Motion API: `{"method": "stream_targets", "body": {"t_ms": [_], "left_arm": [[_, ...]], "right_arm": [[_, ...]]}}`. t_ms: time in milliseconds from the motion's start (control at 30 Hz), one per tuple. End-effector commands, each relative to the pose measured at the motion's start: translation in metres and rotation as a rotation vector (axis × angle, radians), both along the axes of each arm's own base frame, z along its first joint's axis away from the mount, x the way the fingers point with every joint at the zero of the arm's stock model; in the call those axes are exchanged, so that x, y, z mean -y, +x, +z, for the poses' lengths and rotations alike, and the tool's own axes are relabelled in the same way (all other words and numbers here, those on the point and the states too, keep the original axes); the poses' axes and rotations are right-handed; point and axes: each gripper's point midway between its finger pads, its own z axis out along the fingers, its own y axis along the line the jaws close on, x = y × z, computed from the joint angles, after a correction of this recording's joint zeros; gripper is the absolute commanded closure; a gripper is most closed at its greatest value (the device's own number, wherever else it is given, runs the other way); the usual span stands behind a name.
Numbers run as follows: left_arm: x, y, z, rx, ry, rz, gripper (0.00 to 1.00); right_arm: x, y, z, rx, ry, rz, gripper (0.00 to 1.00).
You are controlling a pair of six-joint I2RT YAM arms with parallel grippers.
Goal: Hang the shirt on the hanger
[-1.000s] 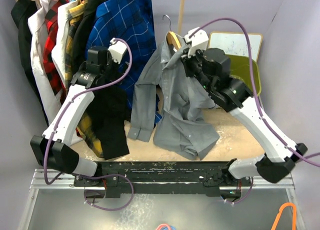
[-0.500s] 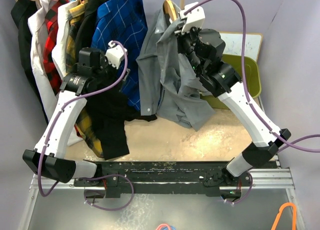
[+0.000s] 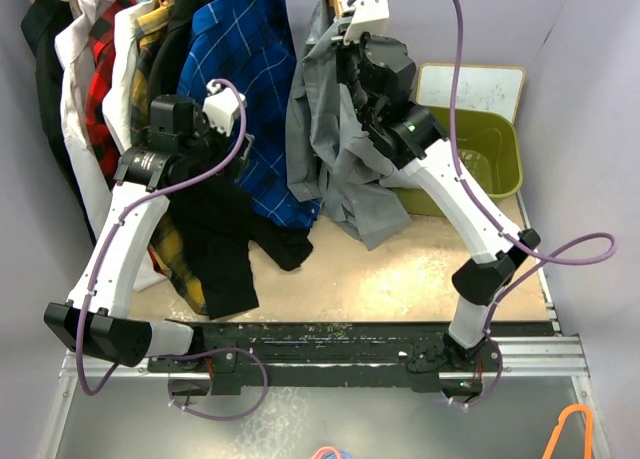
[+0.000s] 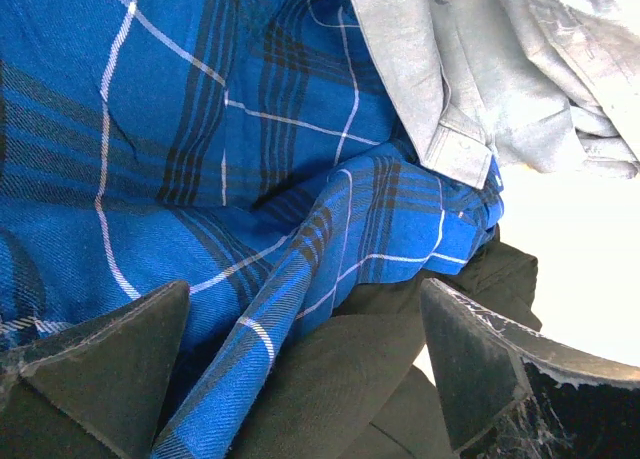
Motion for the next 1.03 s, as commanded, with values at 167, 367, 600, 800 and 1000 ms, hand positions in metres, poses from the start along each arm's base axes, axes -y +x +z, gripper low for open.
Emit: {"method": "stream_targets", "body": {"t_ms": [167,367,600,800,1000], "left_arm": [[-0.009,0.003,0.021,0.064,-0.028,0.061,0.01],[-0.004,-0.001,0.018,0.046,-0.020,0.020,0.01],[-0.013,0.001,0.008,0.030,0.000,0.058,0.01],[-0.026,0.004,0.020,0.054,-0.008,0.134,0.01],[-0.048,0.010,0.043,0.141,-0.019,0.287,0.01]], "right_arm": [[0.024,-0.004,0.064,0.154,0.202,-0.062,1.00],[0.012,0.003,0.049,0.118,0.201,-0.020,1.00],[0.003,0.001,0.019,0.054,0.206,0.031,1.00],[-0.009,-0.014,0.007,0.026,0.206,0.139,0.87],[-0.012,-0.044,0.015,0.057,0.243,0.265,0.01]]}}
